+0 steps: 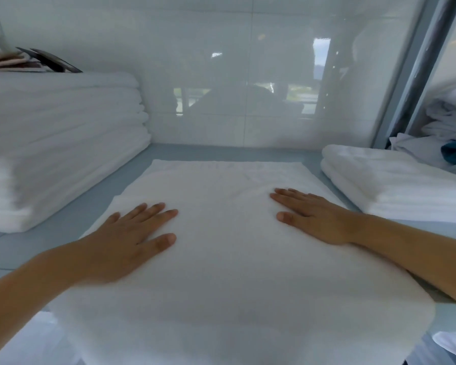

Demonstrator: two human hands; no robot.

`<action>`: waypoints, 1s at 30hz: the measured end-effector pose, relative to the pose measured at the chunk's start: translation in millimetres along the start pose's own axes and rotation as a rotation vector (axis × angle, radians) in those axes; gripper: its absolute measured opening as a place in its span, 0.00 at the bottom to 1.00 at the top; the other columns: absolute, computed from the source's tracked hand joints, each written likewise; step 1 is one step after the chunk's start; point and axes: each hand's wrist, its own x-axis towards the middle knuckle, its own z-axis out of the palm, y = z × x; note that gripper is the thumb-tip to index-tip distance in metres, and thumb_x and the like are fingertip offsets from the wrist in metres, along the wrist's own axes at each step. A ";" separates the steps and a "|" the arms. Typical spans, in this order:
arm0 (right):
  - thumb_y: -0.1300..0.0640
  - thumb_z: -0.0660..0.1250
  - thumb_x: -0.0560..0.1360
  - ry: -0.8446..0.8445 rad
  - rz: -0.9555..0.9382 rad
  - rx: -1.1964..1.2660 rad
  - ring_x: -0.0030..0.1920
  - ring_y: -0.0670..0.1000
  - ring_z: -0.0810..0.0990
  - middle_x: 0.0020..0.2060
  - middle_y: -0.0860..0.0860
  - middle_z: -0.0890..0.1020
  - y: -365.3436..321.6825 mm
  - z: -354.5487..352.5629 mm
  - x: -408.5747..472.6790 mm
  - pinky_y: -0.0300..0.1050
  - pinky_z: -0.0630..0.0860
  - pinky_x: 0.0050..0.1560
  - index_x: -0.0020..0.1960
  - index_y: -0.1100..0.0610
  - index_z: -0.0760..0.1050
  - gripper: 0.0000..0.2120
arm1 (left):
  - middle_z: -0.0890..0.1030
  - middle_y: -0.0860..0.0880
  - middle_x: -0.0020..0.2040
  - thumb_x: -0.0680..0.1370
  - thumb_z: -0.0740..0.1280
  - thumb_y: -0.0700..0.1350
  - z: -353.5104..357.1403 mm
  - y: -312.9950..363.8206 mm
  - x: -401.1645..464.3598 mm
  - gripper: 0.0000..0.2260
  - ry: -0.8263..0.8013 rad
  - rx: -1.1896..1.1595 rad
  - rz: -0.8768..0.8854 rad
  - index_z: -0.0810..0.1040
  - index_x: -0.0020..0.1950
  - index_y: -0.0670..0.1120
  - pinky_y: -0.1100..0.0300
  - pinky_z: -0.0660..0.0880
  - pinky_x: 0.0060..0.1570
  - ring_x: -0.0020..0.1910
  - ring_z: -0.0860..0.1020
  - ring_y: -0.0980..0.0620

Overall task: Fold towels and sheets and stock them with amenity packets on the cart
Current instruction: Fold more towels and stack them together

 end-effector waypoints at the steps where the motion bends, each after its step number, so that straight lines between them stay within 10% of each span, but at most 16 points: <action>1: 0.28 0.43 0.78 0.005 0.002 -0.004 0.80 0.39 0.42 0.81 0.36 0.46 3.1 -1.8 10.4 0.48 0.43 0.81 0.82 0.38 0.45 0.35 | 0.39 0.67 0.80 0.73 0.40 0.74 -3.3 -1.3 10.2 0.33 -0.006 0.007 -0.009 0.41 0.78 0.72 0.52 0.40 0.79 0.80 0.38 0.62; 17: 0.32 0.49 0.82 0.083 0.133 -0.039 0.82 0.46 0.50 0.83 0.45 0.52 -0.4 -20.5 58.2 0.50 0.46 0.81 0.83 0.46 0.51 0.34 | 0.48 0.59 0.83 0.75 0.42 0.74 -14.2 -33.1 81.2 0.35 0.072 -0.012 0.020 0.49 0.82 0.66 0.43 0.47 0.80 0.82 0.47 0.55; 23: 0.28 0.54 0.79 0.061 -0.127 0.171 0.76 0.33 0.51 0.80 0.34 0.55 -92.7 3.1 -9.6 0.30 0.42 0.70 0.81 0.37 0.55 0.33 | 0.53 0.57 0.83 0.76 0.44 0.73 -13.2 -33.5 77.5 0.34 0.109 -0.064 0.033 0.54 0.81 0.64 0.43 0.49 0.80 0.82 0.51 0.54; 30: 0.34 0.46 0.83 0.026 -0.144 0.036 0.80 0.37 0.43 0.81 0.35 0.48 -122.5 26.9 -39.4 0.46 0.42 0.80 0.82 0.38 0.48 0.29 | 0.61 0.56 0.81 0.84 0.53 0.61 -15.9 11.3 29.0 0.24 0.292 0.007 0.068 0.65 0.79 0.58 0.53 0.54 0.78 0.79 0.60 0.53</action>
